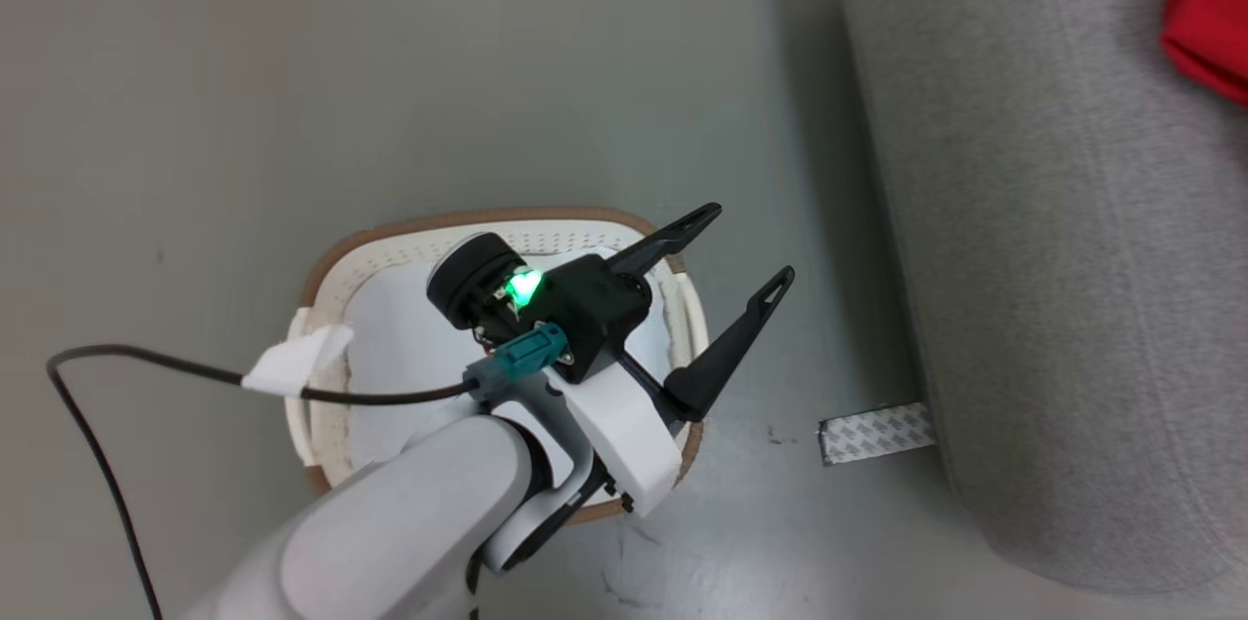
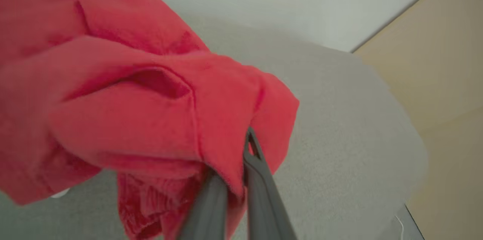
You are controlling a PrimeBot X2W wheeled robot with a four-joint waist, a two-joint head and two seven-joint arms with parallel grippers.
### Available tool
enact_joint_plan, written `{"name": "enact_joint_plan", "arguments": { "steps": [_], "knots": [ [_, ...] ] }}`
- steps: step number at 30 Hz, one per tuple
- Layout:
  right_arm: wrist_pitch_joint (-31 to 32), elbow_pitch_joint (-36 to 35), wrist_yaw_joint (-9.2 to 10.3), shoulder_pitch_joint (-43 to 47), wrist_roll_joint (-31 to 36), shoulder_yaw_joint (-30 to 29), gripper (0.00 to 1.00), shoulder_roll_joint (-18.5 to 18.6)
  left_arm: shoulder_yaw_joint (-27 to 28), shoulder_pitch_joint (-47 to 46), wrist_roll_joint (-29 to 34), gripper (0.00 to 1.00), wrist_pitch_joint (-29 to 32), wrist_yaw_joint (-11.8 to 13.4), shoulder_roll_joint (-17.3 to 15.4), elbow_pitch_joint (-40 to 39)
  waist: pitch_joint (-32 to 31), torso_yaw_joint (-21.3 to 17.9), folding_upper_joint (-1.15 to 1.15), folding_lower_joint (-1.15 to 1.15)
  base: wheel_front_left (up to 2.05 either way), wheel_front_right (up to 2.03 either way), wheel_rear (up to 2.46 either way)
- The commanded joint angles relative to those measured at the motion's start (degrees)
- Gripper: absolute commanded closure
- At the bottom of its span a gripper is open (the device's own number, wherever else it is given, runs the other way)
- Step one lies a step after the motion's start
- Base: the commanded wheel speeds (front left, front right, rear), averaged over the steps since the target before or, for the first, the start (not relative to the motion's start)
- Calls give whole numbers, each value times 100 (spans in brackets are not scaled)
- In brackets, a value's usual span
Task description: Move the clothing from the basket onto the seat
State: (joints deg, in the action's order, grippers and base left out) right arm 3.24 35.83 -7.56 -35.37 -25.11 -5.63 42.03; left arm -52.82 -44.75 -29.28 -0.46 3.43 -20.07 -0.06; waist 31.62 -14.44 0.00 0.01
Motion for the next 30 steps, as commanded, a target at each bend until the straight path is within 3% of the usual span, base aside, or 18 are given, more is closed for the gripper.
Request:
{"name": "enact_joint_plan", "arguments": {
  "steps": [1,2,3,8,9,10,16,21,26,30],
  "knots": [
    [269,307,15,-110,-159,292,99,58,25,-49,16,0,-62,14,-13,46,124,184,0,-1,0,0,0],
    [401,455,15,-153,-220,424,78,92,37,-43,3,0,-73,22,-21,63,106,193,0,-1,0,0,0],
    [510,553,15,-191,-288,582,70,139,45,-41,-10,0,-102,28,-22,78,84,202,0,-1,0,0,0],
    [889,812,15,-242,-615,1236,49,242,90,-10,-69,0,-189,54,7,174,-75,190,0,-1,0,0,0],
    [883,797,15,-247,-639,1329,31,286,94,17,-94,0,-224,51,23,198,-133,177,0,-1,0,0,0],
    [872,777,15,-241,-706,1426,2,320,92,48,-120,0,-253,51,34,230,-197,163,0,-1,0,0,0],
    [1263,484,15,50,-1023,2149,0,488,112,393,-310,0,-468,55,54,515,-958,51,0,-1,0,0,0],
    [1825,-312,15,301,-1466,2652,0,976,176,789,-565,0,-687,142,54,700,-1739,42,0,-1,0,0,0],
    [1778,-1090,15,423,-1588,2648,0,1346,359,1110,-746,0,-863,278,-59,690,-2251,131,0,-1,0,0,0],
    [1558,-1779,15,562,-1785,2335,0,1321,722,1455,-1041,0,-1074,472,-225,540,-2682,312,0,-1,0,0,0]
  ]
}}
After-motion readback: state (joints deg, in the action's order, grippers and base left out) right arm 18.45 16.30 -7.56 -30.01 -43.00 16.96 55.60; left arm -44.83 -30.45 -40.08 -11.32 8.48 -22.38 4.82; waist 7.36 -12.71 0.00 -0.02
